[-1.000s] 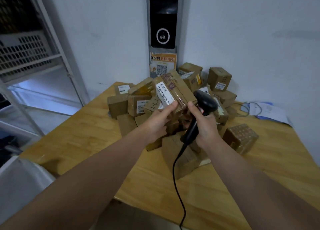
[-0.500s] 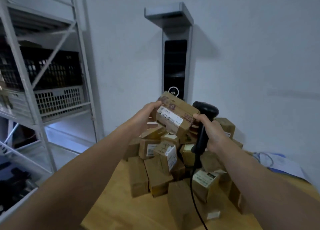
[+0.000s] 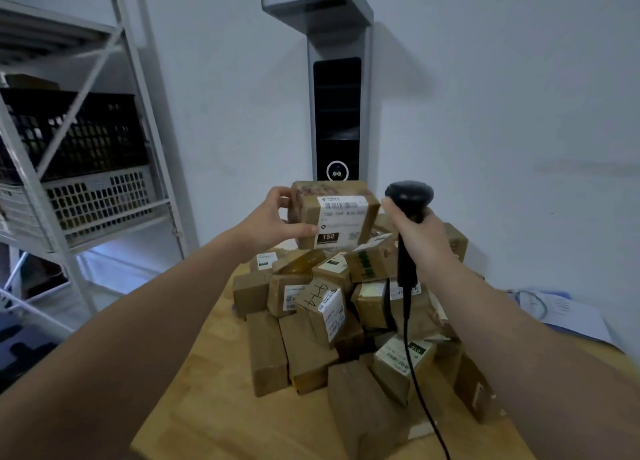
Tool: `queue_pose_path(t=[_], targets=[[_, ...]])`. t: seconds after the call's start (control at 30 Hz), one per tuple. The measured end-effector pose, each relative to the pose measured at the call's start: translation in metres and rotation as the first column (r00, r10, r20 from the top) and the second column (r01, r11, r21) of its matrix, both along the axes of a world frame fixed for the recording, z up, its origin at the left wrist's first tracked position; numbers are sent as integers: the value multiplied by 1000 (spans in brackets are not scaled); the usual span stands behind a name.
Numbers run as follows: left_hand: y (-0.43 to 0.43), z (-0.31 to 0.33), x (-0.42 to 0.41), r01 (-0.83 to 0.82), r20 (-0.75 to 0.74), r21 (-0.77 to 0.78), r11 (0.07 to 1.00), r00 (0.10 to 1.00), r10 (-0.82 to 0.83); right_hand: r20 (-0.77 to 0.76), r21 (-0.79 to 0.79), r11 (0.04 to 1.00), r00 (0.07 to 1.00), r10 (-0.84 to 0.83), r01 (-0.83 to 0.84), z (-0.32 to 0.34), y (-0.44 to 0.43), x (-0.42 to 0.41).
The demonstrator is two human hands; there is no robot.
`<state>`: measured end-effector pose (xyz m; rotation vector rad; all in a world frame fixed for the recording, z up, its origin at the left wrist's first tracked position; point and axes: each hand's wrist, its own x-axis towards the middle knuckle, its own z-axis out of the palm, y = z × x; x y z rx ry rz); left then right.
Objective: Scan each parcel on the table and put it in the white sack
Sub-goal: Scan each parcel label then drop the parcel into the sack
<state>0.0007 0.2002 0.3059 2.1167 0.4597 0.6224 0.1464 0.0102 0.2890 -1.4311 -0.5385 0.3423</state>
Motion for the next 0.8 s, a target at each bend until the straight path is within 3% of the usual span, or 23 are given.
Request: queue_pose_path(t=[0.1,0.23,0.47,0.8], targets=[[11,-19,6,-193,41,-38,980,980,195,12,-75,988,991,134,-133,-16,-1,-10],[19,-50,6,-318,4,-73,945,948,320,59,-191,954,967,247,-231,-43,7,-33],[20,-80,4,-322,-17,-43,946,947,321,191,-262,963,975,117,-65,-69,13,-41],[24,-90,2,-334,-44,-48,941,942,332,183,-294,954,976,117,-59,-78,8,-47]])
